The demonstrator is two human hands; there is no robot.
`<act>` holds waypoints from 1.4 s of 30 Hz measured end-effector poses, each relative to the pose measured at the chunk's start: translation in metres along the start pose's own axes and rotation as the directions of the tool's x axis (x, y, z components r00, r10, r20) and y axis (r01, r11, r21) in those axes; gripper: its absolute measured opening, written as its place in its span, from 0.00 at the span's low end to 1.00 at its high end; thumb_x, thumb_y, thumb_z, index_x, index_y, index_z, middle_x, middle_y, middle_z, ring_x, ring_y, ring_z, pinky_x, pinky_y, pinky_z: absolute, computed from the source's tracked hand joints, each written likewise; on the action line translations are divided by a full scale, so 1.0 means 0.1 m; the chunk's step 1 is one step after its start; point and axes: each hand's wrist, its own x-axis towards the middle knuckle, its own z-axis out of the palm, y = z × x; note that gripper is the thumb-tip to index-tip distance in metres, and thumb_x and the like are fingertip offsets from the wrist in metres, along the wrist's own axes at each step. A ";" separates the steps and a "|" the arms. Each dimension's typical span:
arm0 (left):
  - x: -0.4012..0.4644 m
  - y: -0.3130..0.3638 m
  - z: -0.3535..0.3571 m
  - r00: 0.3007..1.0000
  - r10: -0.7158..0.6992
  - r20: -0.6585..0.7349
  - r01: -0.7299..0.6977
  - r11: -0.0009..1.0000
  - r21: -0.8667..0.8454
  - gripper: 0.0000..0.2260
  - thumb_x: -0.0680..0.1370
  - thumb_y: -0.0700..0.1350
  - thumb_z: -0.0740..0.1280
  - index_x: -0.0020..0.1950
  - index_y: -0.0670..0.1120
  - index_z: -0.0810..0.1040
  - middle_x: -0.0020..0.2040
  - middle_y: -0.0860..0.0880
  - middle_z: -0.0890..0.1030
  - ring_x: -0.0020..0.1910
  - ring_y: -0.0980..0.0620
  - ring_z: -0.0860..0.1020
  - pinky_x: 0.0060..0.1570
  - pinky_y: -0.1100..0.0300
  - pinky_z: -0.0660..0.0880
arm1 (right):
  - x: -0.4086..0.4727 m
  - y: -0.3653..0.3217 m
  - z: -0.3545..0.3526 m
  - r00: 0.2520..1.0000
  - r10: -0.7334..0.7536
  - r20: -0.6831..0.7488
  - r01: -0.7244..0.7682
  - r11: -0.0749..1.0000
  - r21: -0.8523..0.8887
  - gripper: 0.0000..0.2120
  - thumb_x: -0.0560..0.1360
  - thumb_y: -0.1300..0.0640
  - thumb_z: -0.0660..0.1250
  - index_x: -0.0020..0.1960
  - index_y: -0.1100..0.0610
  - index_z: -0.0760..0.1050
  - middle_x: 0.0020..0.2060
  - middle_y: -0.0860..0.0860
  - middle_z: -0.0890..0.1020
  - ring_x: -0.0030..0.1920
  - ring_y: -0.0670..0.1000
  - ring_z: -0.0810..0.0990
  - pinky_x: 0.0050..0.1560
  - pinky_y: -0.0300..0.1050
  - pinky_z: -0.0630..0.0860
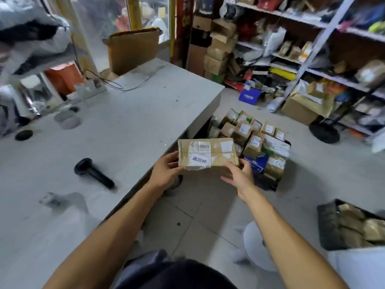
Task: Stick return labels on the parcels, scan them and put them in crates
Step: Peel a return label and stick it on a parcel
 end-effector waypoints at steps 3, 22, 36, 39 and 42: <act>0.19 0.03 0.51 0.993 -0.032 0.111 0.030 0.999 0.015 0.24 0.72 0.38 0.77 0.65 0.55 0.79 0.52 0.58 0.86 0.53 0.56 0.84 0.62 0.52 0.78 | 0.03 0.16 -0.55 0.996 0.015 -0.091 -0.026 0.992 -0.122 0.27 0.74 0.50 0.75 0.68 0.53 0.68 0.61 0.52 0.77 0.58 0.52 0.81 0.45 0.45 0.83; 2.57 -0.09 2.42 0.892 -0.392 0.228 0.365 0.919 0.152 0.14 0.79 0.33 0.65 0.63 0.44 0.76 0.46 0.48 0.84 0.38 0.58 0.83 0.36 0.68 0.76 | 2.01 0.10 -1.71 0.918 0.231 -0.323 -0.326 0.902 -0.282 0.22 0.69 0.43 0.76 0.57 0.50 0.73 0.50 0.46 0.80 0.50 0.48 0.80 0.56 0.56 0.82; 4.03 -0.21 3.63 0.736 -0.581 0.347 0.472 0.808 0.352 0.27 0.80 0.49 0.70 0.76 0.54 0.63 0.45 0.45 0.85 0.39 0.49 0.84 0.38 0.56 0.80 | 3.52 -0.47 -2.53 0.880 0.308 -0.362 -0.355 0.932 -0.070 0.07 0.76 0.57 0.72 0.53 0.51 0.77 0.53 0.55 0.83 0.52 0.54 0.83 0.48 0.49 0.84; 4.25 -0.29 3.95 0.692 -0.637 0.339 0.529 0.767 0.362 0.19 0.79 0.46 0.72 0.68 0.50 0.71 0.44 0.43 0.85 0.37 0.47 0.85 0.40 0.51 0.83 | 3.98 -0.49 -2.79 0.870 0.335 -0.362 -0.386 0.919 -0.078 0.14 0.74 0.58 0.72 0.59 0.53 0.77 0.55 0.53 0.83 0.54 0.52 0.83 0.50 0.50 0.84; 4.51 -0.36 4.35 0.649 -0.695 0.309 0.610 0.718 0.334 0.14 0.80 0.42 0.71 0.61 0.47 0.69 0.42 0.40 0.84 0.36 0.45 0.84 0.37 0.52 0.83 | 4.58 -0.44 -3.08 0.871 0.319 -0.372 -0.403 0.898 -0.174 0.34 0.67 0.48 0.74 0.72 0.50 0.72 0.60 0.47 0.79 0.57 0.51 0.82 0.58 0.55 0.82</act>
